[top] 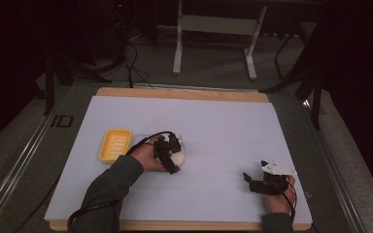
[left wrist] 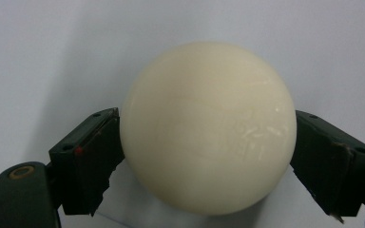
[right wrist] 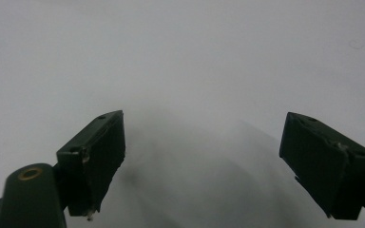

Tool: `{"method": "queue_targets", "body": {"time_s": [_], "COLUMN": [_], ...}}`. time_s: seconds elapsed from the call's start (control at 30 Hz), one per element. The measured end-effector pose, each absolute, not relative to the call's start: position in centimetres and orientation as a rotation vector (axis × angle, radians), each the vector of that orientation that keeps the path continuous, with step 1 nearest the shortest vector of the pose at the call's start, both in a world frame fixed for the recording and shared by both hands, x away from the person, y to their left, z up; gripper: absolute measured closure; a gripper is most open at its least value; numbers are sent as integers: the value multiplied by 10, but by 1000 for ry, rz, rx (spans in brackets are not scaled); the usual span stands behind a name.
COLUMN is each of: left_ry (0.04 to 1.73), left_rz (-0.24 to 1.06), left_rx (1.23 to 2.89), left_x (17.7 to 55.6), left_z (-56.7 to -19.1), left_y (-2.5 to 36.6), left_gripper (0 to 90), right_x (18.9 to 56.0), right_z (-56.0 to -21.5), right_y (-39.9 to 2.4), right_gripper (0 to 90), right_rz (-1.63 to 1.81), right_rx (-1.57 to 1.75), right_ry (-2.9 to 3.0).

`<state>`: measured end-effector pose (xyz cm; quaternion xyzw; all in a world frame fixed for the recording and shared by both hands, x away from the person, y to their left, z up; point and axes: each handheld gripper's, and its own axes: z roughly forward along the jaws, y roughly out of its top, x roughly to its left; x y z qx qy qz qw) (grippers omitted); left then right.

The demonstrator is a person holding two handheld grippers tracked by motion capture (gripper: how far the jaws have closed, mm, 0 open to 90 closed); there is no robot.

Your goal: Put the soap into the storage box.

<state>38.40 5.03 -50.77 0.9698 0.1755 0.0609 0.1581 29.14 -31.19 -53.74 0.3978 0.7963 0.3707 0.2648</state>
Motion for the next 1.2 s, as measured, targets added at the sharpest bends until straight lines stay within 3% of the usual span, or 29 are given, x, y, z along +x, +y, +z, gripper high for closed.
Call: {"method": "queue_targets", "body": {"time_s": [0.6,1.2], "left_ry": [491,438], "left_rz": [88,79], "left_rx": [2876,3008], "left_x": [391,394], "left_z": [-505,-502], "left_y": [37,24], "left_gripper": [227,230], "right_x": [292,292], "right_z": [-537,-537], "right_y": [-312,-312], "right_gripper": [154,154], "right_rz": [1004,1001], "right_rx": [1074,1072], "right_ry": [2154,2158]}}
